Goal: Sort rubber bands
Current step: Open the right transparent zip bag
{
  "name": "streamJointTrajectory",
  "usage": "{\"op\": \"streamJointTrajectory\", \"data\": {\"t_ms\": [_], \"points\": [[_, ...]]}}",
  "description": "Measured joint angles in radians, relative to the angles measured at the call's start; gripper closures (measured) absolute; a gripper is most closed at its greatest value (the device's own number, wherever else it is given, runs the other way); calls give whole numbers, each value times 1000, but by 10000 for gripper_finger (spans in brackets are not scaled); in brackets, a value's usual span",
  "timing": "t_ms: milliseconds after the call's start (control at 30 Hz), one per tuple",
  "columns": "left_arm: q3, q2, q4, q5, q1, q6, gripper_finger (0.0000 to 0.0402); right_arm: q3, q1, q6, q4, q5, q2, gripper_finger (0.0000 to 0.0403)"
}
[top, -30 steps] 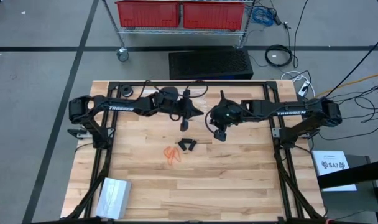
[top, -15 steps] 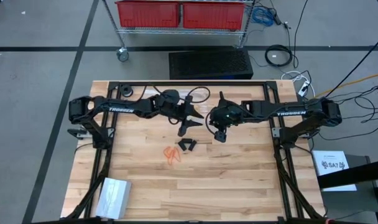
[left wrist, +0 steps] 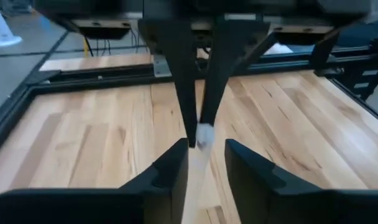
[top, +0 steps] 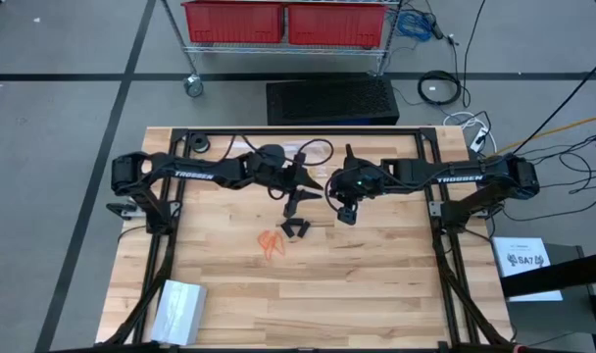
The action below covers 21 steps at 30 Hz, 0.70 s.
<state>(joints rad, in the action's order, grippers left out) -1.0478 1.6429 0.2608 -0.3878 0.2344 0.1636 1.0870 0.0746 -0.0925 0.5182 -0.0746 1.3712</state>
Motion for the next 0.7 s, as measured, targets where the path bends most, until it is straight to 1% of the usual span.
{"op": "streamJointTrajectory", "data": {"t_ms": [267,433,567,700], "points": [[-20,31,-5,0,1,9,336,-1,0,7,-5,-2,0,403],[-32,31,-15,0,4,10,389,-1,0,3,0,-2,0,403],[-36,31,-16,0,7,13,395,-1,0,-20,7,-3,-7,390],[-38,31,-29,1,7,26,398,18,1,-38,75,-6,-34,358]]}}
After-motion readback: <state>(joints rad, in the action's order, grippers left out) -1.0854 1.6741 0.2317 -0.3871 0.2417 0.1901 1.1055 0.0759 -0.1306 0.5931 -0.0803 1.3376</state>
